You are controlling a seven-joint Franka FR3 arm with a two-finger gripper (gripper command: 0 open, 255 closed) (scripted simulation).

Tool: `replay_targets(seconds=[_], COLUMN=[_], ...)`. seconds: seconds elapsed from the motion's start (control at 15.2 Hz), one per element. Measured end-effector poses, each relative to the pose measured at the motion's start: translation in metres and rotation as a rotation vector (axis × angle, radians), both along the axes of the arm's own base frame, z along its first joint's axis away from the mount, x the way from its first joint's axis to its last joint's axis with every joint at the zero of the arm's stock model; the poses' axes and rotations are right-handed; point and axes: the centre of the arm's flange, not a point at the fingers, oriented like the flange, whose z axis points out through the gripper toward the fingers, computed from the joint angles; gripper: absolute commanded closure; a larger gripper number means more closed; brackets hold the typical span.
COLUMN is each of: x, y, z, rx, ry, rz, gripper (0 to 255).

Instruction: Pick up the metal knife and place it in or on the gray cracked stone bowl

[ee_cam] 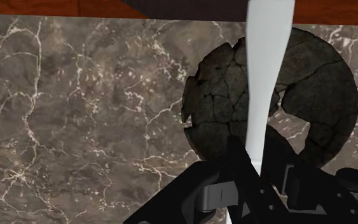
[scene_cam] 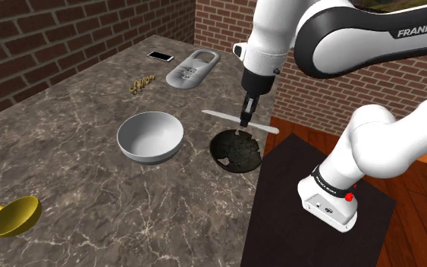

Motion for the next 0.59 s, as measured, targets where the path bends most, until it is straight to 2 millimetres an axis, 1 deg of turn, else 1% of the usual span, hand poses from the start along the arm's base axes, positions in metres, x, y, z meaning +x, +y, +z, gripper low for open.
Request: replay_targets(seconds=[0.13,0.2,0.4,0.59], x=[-0.019,-0.025,-0.031,-0.031], y=[0.013,0.017,0.019,0.018], z=[0.003,0.001,-0.013,-0.028], rx=[0.000,0.000,-0.001,-0.001], ry=[0.000,0.000,0.001,0.001], rz=[0.000,0.000,-0.001,-0.001], gripper=[255,255,255,255])
